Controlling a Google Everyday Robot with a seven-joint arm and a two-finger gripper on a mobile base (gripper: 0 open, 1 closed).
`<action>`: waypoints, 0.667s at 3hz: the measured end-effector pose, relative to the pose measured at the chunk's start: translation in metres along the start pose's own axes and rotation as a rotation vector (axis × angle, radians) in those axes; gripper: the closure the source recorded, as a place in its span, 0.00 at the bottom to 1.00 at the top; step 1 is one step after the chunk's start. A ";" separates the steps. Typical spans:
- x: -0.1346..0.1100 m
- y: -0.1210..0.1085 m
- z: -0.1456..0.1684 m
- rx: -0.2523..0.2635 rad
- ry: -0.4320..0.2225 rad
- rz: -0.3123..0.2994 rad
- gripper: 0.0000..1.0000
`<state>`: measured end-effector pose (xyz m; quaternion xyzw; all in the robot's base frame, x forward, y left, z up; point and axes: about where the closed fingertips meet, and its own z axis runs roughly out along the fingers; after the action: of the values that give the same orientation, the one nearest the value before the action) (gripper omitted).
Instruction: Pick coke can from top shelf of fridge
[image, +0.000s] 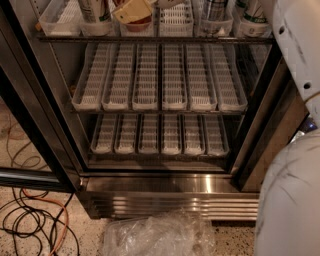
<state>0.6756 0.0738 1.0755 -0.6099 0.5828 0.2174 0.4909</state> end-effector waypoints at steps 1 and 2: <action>-0.010 -0.004 -0.023 0.077 -0.030 -0.025 1.00; -0.011 -0.012 -0.041 0.171 -0.056 -0.023 1.00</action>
Offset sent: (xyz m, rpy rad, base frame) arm -0.0108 -0.0567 0.0446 0.1306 -0.1705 -0.1911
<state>0.6717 0.0421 1.1066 -0.5661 0.5782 0.1785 0.5598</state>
